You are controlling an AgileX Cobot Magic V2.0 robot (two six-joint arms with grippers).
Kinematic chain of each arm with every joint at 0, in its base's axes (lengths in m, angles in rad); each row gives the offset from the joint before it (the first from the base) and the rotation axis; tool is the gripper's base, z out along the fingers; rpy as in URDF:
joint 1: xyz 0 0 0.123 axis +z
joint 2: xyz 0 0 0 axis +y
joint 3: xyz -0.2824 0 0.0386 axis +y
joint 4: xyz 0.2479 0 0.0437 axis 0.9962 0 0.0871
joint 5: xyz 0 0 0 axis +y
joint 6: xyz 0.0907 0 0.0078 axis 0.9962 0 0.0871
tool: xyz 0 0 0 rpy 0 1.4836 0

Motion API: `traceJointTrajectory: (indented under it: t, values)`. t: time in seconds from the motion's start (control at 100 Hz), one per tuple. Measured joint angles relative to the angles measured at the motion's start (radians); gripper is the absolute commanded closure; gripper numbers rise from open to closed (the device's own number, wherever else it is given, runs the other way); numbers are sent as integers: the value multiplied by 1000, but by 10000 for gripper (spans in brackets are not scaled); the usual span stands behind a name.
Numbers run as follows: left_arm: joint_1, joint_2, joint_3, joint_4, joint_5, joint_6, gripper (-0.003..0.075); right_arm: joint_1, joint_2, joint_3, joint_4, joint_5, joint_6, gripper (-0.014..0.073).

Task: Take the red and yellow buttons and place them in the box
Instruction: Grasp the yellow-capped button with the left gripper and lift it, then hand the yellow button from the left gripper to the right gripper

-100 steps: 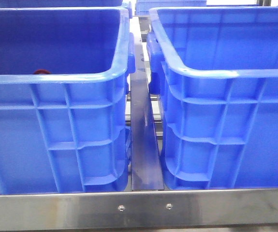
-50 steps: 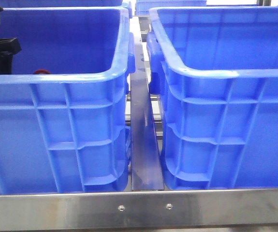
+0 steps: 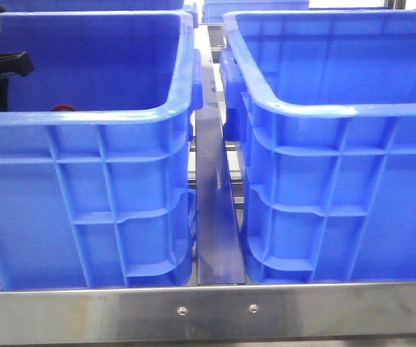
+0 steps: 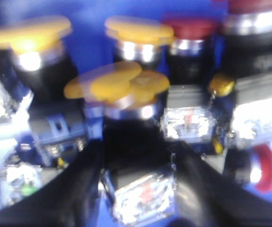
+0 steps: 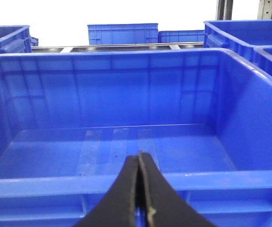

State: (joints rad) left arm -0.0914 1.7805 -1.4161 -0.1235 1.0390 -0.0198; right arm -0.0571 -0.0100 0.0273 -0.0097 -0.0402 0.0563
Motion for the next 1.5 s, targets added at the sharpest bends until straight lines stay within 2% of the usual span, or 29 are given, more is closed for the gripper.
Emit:
traceJointTrajectory:
  t: [0.32, 0.58, 0.81, 1.06, 1.24, 1.5]
  values:
    - [-2, -212, 103, -2, -116, 2, 651, 0, 0, 0, 0, 0, 0, 662]
    - [-68, -405, 187, -38, -178, 66, 651, 0, 0, 0, 0, 0, 0, 662]
    - [-157, -480, 193, -265, -186, 266, 651, 0, 0, 0, 0, 0, 0, 662]
    - [-323, -488, 195, -477, -186, 542, 651, 0, 0, 0, 0, 0, 0, 662]
    - [-425, -488, 195, -507, -182, 589, 651, 0, 0, 0, 0, 0, 0, 662]
    - [-463, -488, 198, -515, -171, 620, 651, 0, 0, 0, 0, 0, 0, 662]
